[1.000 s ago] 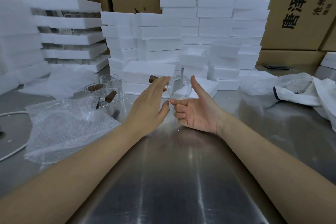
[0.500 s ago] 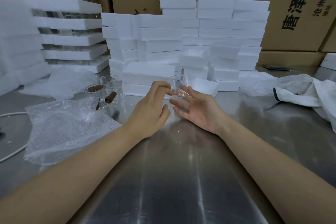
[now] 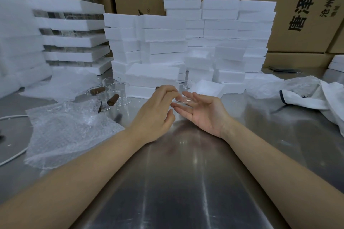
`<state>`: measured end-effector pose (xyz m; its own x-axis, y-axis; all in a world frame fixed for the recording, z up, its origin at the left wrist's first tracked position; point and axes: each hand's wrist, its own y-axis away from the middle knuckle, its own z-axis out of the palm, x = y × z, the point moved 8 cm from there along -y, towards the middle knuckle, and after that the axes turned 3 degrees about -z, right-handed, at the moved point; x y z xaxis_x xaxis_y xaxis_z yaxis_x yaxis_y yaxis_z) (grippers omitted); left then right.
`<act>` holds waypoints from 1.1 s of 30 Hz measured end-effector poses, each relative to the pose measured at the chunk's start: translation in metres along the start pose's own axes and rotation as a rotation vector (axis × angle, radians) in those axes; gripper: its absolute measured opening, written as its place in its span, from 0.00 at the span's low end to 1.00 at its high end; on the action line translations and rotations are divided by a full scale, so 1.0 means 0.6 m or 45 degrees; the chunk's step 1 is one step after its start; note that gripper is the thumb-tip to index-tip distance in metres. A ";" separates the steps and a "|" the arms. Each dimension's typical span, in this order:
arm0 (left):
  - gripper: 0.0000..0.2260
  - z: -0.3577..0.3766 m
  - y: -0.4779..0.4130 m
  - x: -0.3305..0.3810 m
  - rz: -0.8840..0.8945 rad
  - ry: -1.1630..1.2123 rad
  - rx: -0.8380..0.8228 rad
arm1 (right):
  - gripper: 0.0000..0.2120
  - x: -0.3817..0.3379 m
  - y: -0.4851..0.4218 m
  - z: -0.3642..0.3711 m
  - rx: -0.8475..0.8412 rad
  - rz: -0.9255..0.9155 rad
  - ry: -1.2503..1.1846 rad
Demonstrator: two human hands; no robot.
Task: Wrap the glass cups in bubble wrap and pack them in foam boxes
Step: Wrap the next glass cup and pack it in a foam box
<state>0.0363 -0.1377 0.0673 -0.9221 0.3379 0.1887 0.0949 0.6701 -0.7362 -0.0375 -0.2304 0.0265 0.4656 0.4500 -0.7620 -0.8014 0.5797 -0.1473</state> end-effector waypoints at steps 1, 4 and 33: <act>0.21 -0.001 0.000 0.001 -0.002 -0.008 -0.001 | 0.19 0.000 0.000 0.000 -0.006 -0.002 0.014; 0.26 -0.001 0.000 0.004 -0.011 -0.036 -0.010 | 0.24 -0.005 -0.002 -0.005 0.018 -0.027 -0.030; 0.29 0.026 0.008 -0.054 -0.327 0.187 -0.143 | 0.19 -0.035 0.005 -0.014 0.247 -0.386 0.376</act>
<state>0.0609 -0.1559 0.0478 -0.8582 0.2342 0.4569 -0.0859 0.8119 -0.5775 -0.0526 -0.2439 0.0365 0.5189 0.0441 -0.8537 -0.5471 0.7844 -0.2921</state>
